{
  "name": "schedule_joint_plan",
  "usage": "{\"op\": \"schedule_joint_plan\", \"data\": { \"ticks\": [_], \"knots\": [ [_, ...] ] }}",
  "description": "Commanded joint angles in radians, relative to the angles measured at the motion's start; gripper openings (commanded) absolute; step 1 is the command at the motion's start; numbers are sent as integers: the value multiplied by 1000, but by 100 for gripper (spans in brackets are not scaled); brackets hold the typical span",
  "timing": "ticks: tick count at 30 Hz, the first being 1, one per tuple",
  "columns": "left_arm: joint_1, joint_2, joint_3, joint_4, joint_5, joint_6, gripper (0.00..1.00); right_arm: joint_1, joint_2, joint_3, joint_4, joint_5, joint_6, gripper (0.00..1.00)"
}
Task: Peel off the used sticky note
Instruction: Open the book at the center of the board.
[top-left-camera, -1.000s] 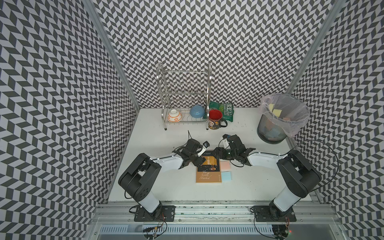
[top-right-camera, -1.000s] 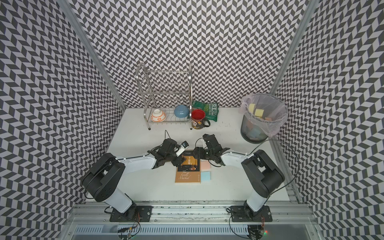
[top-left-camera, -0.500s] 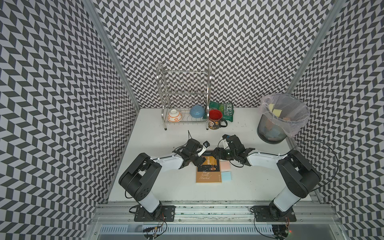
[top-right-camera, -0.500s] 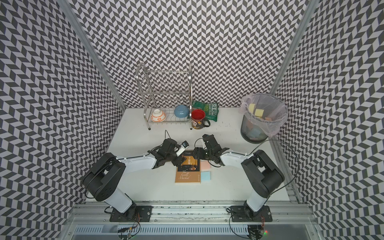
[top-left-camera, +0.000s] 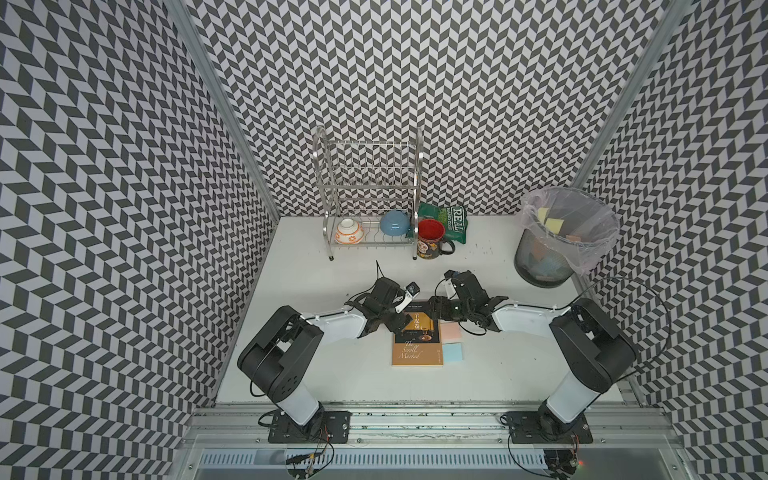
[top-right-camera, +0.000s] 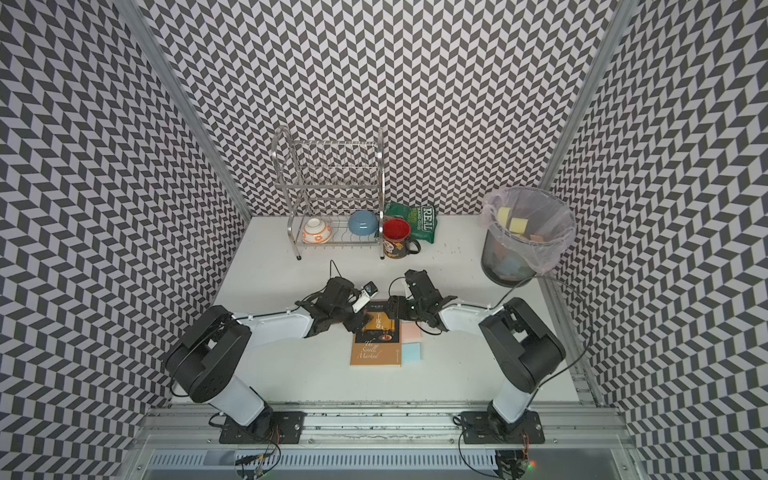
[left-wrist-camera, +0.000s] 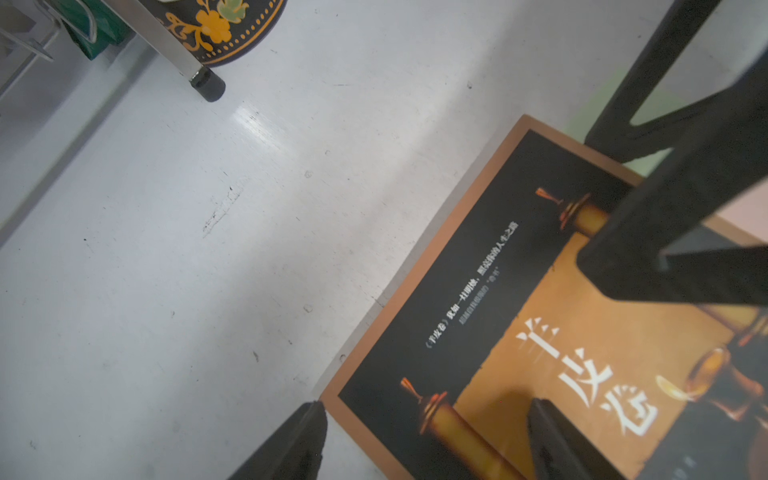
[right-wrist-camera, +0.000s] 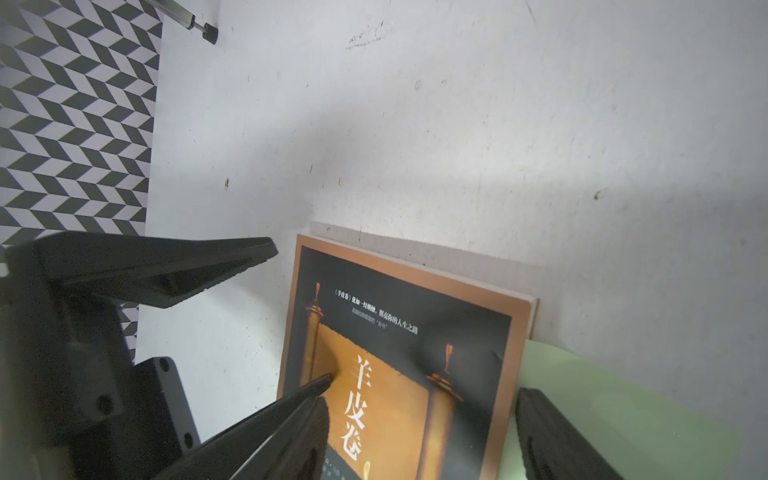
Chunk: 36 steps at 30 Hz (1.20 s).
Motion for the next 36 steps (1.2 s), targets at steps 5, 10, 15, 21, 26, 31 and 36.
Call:
{"op": "schedule_joint_plan", "data": {
  "ticks": [5,10,15,21,26,31,36],
  "knots": [
    [-2,34,0,-34,-27,13,79,24,-31,30,17,-38,0,72],
    [-2,40,-1,-32,-29,15,79,26,-54,17,25,-64,5,70],
    [-3,42,-6,-27,-31,16,79,26,-78,3,37,-80,5,68],
    [-3,33,-5,-28,-26,16,79,26,-81,-13,73,-115,5,65],
    [0,-6,11,-68,-1,29,80,25,-70,-41,116,-134,11,64],
    [32,-75,38,-137,81,45,81,26,-55,-58,140,-156,14,63],
    [45,-166,43,-197,116,62,82,26,-90,-65,158,-171,26,54]
  ]
}}
